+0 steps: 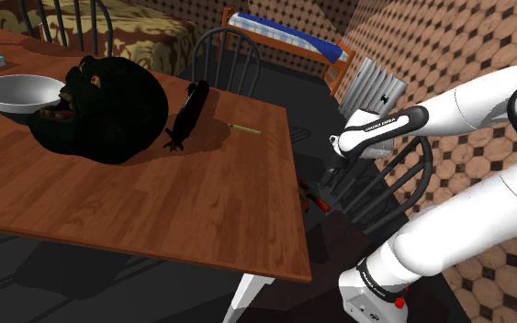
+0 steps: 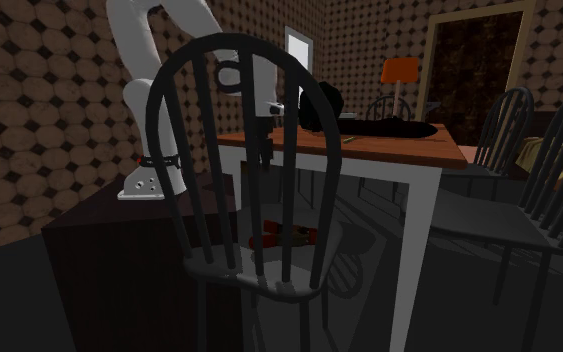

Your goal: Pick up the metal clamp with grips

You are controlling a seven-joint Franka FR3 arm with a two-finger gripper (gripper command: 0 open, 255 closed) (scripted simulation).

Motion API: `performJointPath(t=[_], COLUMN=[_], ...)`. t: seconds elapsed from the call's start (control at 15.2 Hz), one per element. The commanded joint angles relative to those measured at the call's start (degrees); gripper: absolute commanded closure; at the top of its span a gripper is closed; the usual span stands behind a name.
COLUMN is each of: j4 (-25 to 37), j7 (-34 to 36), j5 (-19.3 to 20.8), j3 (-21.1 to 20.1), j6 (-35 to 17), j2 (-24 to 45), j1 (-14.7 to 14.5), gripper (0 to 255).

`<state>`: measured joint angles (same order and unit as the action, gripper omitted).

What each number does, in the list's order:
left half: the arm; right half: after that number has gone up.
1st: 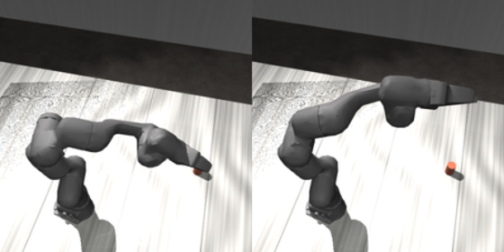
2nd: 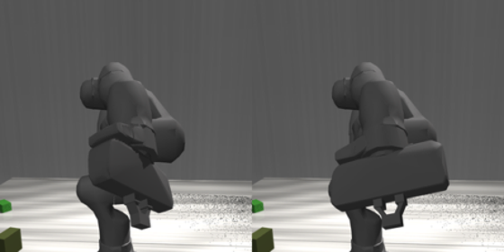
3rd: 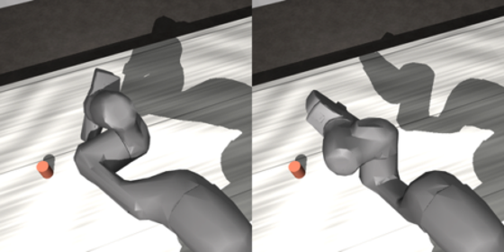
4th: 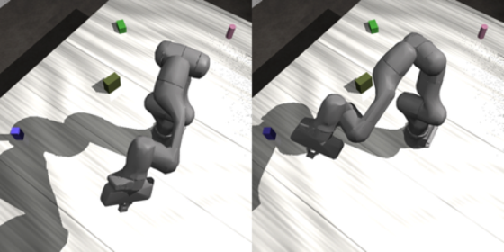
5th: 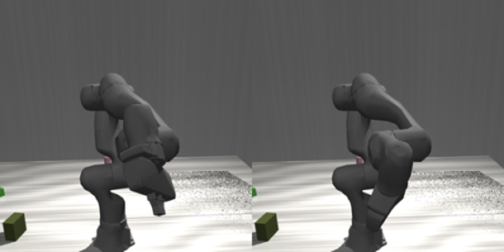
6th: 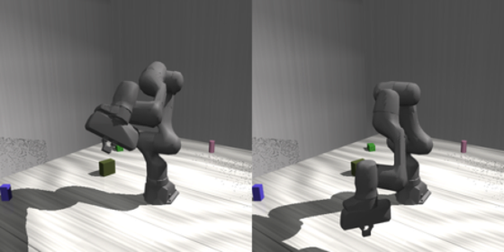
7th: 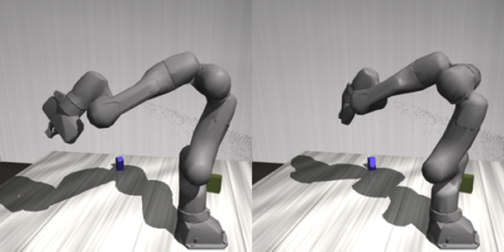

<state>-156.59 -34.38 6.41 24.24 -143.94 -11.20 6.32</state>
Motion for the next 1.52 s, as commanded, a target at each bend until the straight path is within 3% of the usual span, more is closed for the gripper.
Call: performJointPath(t=[0.0,0.2,0.33,0.66,0.86,1.45], j4=[1.34,4.20,6.68,14.44,19.49,22.13], j7=[-4.29,-12.53,-18.86,-31.32,-35.68,-38.33], j5=[-2.75,-10.42,-16.84,-28.47,-31.52,-34.58], j3=[1.93,2.99,1.76,-5.56,-9.32,-14.01], j6=[-4.72,-10.16,-12.98,-17.93,-19.95,-24.19], j2=[5.80,14.39,20.09,32.82,39.25,45.68], j1=[-0.57,-0.91,0.45,8.79,13.67,17.65], gripper=[0,0,0,0,0,0])
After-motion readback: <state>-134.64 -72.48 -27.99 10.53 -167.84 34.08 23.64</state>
